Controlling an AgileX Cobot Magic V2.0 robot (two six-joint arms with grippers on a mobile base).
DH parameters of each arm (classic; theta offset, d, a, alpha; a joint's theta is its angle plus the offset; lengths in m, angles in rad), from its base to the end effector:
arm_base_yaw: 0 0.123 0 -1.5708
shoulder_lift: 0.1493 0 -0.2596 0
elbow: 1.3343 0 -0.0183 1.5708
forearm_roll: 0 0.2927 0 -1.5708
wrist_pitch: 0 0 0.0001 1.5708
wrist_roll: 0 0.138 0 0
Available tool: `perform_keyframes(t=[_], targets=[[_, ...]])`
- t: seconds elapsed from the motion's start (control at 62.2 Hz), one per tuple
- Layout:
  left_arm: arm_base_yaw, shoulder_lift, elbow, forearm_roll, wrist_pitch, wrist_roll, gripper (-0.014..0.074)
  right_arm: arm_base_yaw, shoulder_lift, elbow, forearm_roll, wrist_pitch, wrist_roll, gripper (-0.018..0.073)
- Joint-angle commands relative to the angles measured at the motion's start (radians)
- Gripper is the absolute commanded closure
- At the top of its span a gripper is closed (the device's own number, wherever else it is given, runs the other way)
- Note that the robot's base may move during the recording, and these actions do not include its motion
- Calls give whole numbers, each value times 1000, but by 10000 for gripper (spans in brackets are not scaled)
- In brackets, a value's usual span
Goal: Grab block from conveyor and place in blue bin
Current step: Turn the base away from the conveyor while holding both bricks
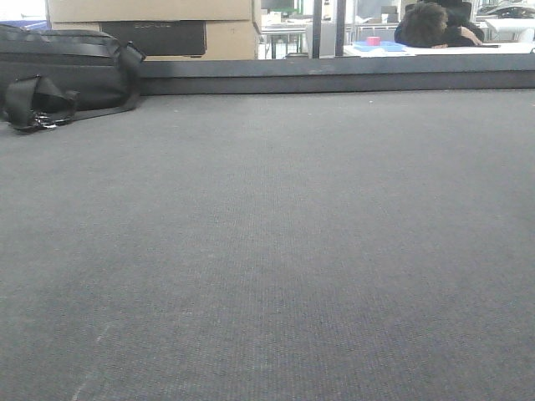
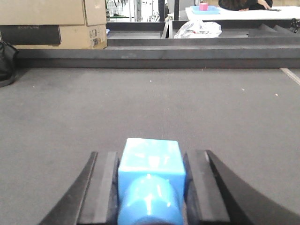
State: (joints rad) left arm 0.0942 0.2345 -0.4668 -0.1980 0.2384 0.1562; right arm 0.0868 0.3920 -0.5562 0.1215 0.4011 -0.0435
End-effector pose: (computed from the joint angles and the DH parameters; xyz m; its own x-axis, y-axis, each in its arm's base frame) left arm 0.1686 0.0095 0.3412 0.0868 -0.0283 -0.9958 -0.0448 0.9985 -0.0322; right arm 0.1915 0.0232 0.3270 -0.1547 0.0551 -0.9864 -0.1229 0.9896 0.0746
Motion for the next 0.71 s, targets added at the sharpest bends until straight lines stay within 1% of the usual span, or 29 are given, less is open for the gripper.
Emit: perform_keyframes(t=[0.0, 0.064, 0.145, 0.692], targets=[[-45, -4, 2, 4, -16, 2, 708, 3, -12, -2, -4, -40, 0, 721], [-70, -4, 2, 4, -16, 2, 708, 3, -26, -4, -4, -42, 0, 721], [-80, -4, 2, 4, -16, 2, 708, 3, -43, -4, -4, -42, 0, 721], [-80, -4, 2, 4, -16, 2, 708, 3, -54, -4, -4, -45, 0, 721]])
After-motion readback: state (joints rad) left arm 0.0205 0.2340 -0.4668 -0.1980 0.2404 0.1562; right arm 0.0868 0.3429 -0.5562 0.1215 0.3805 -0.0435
